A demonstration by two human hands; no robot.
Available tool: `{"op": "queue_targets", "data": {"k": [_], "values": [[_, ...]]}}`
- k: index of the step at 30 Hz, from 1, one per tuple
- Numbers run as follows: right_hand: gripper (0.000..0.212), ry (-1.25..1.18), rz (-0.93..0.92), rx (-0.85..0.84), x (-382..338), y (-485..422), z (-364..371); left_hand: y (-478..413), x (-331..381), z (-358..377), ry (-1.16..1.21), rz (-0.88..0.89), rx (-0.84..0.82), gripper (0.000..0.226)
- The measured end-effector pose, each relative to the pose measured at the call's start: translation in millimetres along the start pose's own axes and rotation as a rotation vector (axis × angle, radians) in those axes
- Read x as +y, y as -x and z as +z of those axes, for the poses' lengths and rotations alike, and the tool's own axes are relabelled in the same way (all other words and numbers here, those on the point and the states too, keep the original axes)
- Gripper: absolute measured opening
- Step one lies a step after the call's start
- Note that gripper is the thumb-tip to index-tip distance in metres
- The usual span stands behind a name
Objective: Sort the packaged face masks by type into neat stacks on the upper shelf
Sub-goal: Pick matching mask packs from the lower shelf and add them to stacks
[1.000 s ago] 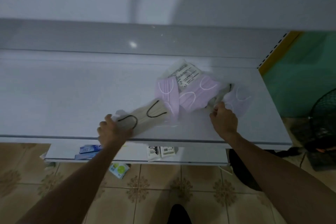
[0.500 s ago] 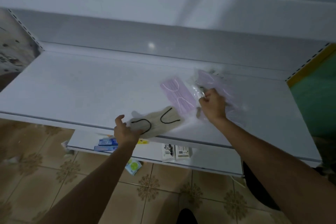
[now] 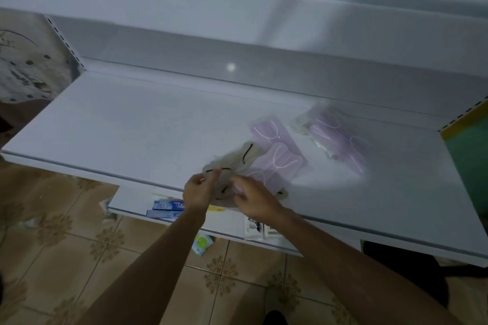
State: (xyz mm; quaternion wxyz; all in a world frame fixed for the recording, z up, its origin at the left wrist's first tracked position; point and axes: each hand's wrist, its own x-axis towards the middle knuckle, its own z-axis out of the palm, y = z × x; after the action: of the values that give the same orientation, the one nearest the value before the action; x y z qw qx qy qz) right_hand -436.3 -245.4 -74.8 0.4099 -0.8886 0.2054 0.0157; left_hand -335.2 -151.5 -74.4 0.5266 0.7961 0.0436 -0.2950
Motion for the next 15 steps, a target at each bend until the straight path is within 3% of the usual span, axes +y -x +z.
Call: {"op": "queue_targets", "data": {"k": [3,6,9,12,15], "values": [[0.049,0.196,0.001,0.175,18,3,-8,3,4,4,-0.122,0.018,0.037,0.053],[0.048,0.394,0.061,0.116,42,7,-21,2,4,14,-0.242,0.039,0.023,0.076],[0.056,0.417,0.063,0.149,67,18,-28,1,3,26,-0.485,0.120,0.009,0.100],[0.044,0.378,0.091,0.112,83,29,-41,3,2,40,-0.613,0.163,0.008,0.107],[0.029,0.412,0.088,0.122,88,31,-48,3,3,44,-0.578,0.141,0.008,0.102]]}}
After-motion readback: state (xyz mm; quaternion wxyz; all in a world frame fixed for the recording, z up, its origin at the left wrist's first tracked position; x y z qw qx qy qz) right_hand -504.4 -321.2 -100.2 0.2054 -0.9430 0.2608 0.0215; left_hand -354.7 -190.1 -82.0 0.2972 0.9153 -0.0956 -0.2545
